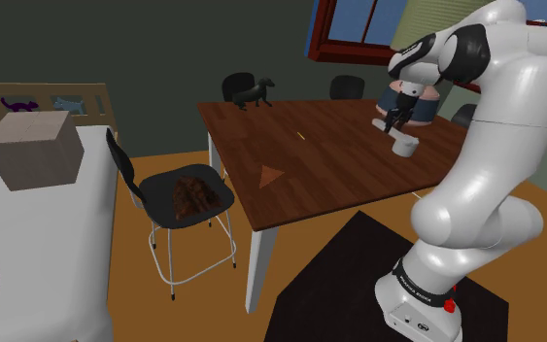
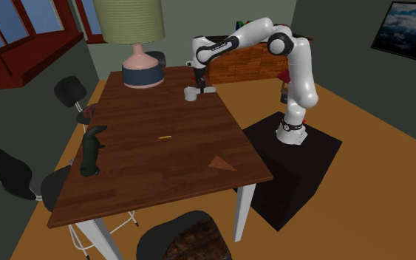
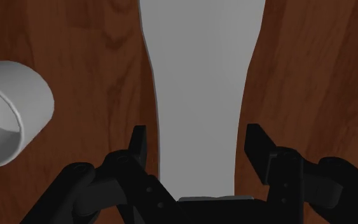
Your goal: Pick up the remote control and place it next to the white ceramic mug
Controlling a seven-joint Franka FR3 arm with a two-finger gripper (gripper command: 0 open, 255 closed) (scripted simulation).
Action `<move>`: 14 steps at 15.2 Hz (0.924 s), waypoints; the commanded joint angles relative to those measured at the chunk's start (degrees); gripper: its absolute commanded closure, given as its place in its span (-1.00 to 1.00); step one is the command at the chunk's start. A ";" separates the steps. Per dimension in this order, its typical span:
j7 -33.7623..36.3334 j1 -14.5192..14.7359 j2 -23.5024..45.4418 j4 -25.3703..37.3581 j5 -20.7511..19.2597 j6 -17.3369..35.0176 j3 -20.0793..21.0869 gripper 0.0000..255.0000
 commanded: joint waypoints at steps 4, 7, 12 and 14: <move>-6.81 -5.71 5.25 7.41 2.28 -2.80 -1.22 1.00; -7.07 -5.78 5.98 6.10 2.65 -0.83 -1.00 1.00; -7.56 -5.93 7.40 4.23 3.40 2.35 -0.63 1.00; -7.77 -6.01 8.04 3.58 3.73 3.59 -0.46 1.00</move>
